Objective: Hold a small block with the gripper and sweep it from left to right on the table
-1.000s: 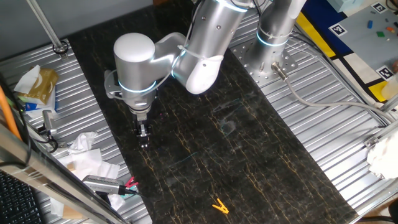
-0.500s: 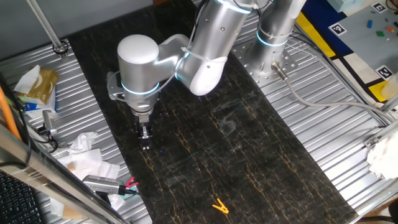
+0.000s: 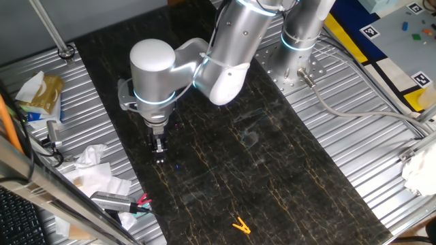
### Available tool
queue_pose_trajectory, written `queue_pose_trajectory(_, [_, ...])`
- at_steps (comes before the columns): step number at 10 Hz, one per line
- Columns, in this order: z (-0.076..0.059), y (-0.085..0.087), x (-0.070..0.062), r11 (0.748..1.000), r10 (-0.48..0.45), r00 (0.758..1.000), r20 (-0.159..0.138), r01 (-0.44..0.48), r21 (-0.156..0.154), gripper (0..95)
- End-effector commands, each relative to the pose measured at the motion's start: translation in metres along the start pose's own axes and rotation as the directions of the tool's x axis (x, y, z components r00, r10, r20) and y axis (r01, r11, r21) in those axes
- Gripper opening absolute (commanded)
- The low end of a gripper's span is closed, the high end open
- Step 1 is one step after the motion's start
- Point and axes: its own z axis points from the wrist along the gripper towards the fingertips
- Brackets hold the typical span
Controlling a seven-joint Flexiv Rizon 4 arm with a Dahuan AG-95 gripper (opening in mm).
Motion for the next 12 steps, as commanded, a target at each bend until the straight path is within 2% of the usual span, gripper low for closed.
queue_pose_trajectory(1, [0.0, 0.0001, -0.0001, 1.0, 0.001, 1.0, -0.001, -0.001, 0.0, 0.0])
queue_pose_trajectory(8, [-0.004, 0.0018, 0.0004, 1.0, 0.004, 1.0, 0.0, -0.004, 0.005, 0.0])
queue_pose_trajectory(9, [-0.004, 0.0018, 0.0004, 1.0, 0.002, 1.0, 0.001, -0.002, 0.01, 19.0])
queue_pose_trajectory(12, [-0.0041, 0.0017, 0.0003, 1.0, -0.001, 1.0, 0.002, 0.001, 0.014, 19.0])
